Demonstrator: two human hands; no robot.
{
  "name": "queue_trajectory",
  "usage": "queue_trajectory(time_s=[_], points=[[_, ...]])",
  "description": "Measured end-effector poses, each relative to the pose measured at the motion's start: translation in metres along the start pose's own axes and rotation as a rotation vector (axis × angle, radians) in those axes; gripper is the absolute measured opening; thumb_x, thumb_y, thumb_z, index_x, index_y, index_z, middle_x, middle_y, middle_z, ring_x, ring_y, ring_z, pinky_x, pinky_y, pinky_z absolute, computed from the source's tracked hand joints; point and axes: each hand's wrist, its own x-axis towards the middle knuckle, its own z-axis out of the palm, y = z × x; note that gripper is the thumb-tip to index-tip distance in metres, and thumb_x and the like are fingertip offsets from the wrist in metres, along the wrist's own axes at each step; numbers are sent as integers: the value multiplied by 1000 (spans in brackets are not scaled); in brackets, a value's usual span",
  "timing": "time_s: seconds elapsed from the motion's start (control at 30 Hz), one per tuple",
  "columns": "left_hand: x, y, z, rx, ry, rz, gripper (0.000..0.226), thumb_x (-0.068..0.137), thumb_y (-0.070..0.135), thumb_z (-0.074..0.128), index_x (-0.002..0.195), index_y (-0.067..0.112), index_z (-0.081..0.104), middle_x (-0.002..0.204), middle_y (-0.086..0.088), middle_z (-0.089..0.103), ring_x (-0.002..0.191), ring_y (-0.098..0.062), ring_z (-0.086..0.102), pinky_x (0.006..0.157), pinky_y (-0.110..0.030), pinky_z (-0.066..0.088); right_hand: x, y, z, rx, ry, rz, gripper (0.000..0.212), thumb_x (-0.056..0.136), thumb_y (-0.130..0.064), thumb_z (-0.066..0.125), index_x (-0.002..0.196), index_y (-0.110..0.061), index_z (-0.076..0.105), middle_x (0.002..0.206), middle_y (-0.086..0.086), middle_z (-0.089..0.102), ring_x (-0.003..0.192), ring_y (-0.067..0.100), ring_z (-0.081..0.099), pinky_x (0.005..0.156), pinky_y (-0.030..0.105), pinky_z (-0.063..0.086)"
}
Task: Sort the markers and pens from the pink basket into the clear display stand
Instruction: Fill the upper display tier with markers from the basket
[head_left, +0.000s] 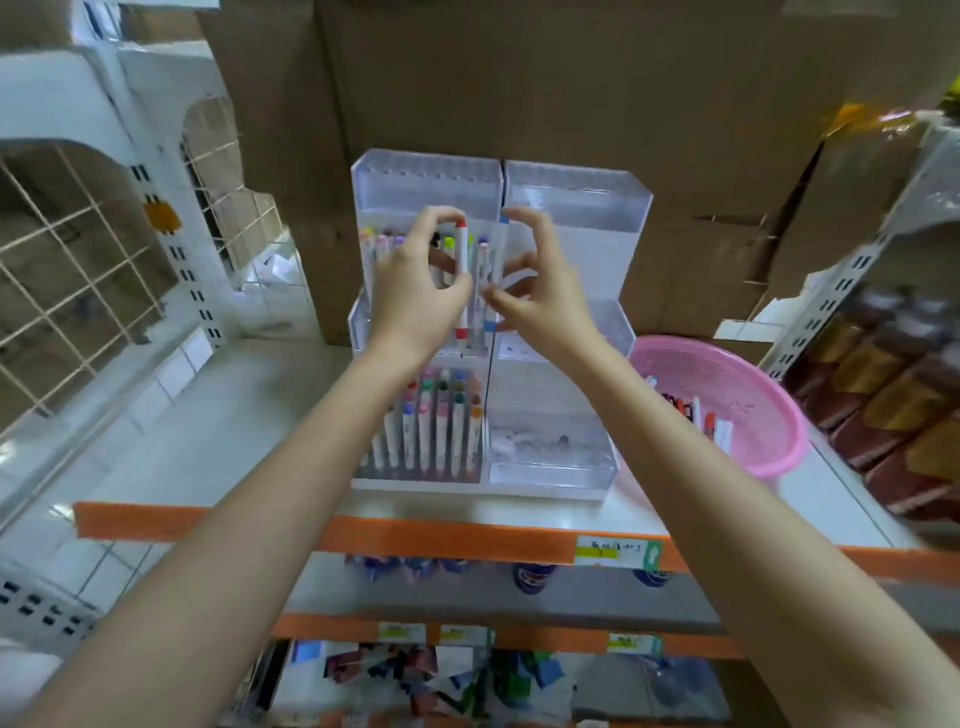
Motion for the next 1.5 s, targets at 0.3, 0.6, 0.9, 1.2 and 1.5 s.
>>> queue_trajectory(time_s=[0.3,0.6,0.9,1.2,1.5], points=[[37,-53,-64,-53,107,75,45,82,7,66,121,21,51,78,2,63,71,-5,62,70,-29,54,41,-33,87,-85,140,-126,64,82,-6,70,136,-18,38,72,4,58,65,12,60,65,26,55],[48,-90,-64,-86,56,96,42,85,8,65,123,20,51,76,2,63,73,-6,61,71,-28,53,52,-29,118,-159,232,-192,60,82,-9,74,134,-14,45,79,-11,49,68,6,57,61,6,43],[48,-102,-60,-47,23,150,42,85,8,65,123,21,51,83,-1,61,77,-8,61,72,-24,53,50,-27,123,-216,245,-215,61,80,-6,74,133,-13,45,78,-8,52,68,4,55,66,7,44],[44,-109,-58,-46,-11,194,42,84,5,67,121,18,51,86,-3,63,79,-8,62,73,-18,52,43,-30,119,-183,249,-194,61,80,0,71,134,-15,45,79,-4,52,70,13,59,66,9,46],[34,-117,-59,-9,-108,173,43,82,2,69,120,16,53,84,-1,60,77,-10,61,68,-6,46,40,-30,119,-167,255,-172,53,85,-1,67,132,-15,47,80,1,56,72,14,59,65,7,43]])
